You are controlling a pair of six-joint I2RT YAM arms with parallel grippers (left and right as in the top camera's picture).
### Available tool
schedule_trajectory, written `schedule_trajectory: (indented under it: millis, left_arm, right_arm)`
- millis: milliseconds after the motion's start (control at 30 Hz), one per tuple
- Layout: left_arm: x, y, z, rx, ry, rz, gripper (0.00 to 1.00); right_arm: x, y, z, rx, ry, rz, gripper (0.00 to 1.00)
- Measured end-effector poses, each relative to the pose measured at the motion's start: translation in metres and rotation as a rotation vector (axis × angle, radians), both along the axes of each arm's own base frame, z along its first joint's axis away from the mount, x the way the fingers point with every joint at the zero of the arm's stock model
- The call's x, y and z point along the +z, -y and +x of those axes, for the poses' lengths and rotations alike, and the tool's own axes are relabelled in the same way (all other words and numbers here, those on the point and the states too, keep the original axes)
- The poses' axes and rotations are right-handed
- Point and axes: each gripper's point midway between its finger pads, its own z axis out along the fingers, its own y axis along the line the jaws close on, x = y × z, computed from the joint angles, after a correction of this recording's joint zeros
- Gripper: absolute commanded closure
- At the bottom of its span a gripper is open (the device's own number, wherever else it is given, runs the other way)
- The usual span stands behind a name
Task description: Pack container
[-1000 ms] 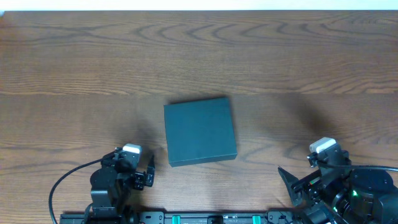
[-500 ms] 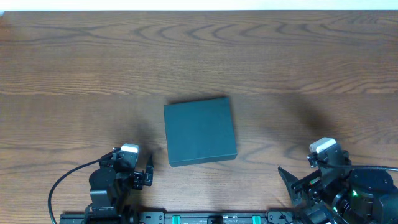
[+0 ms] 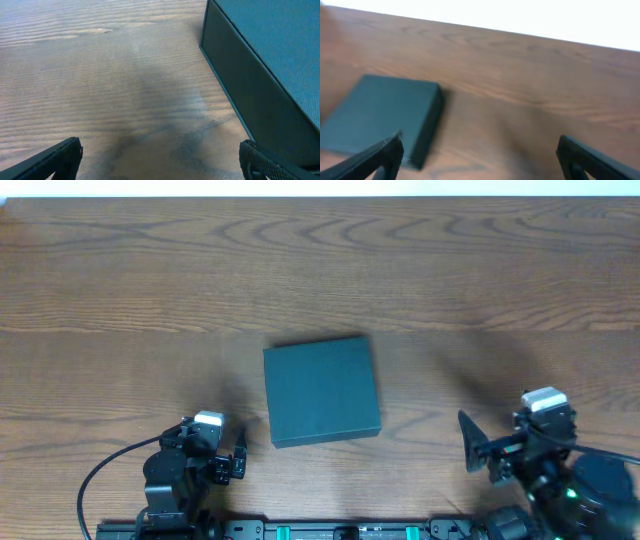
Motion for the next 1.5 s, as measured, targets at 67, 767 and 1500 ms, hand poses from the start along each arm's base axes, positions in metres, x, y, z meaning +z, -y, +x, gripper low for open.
schedule_trajectory:
  millis: [67,767,1500]
  left_arm:
    - [0.000,0.000,0.000,0.000,0.000,0.000,0.01]
    - [0.000,0.000,0.000,0.000,0.000,0.000,0.01]
    - [0.000,0.000,0.000,0.000,0.000,0.000,0.01]
  right_arm:
    - [-0.025,0.005,0.006,-0.034,0.001,-0.004,0.01]
    - [-0.164,0.036,0.027,-0.246,-0.065,0.057,0.01]
    - [-0.162,0.039,0.028,-0.265,-0.056,0.071,0.01]
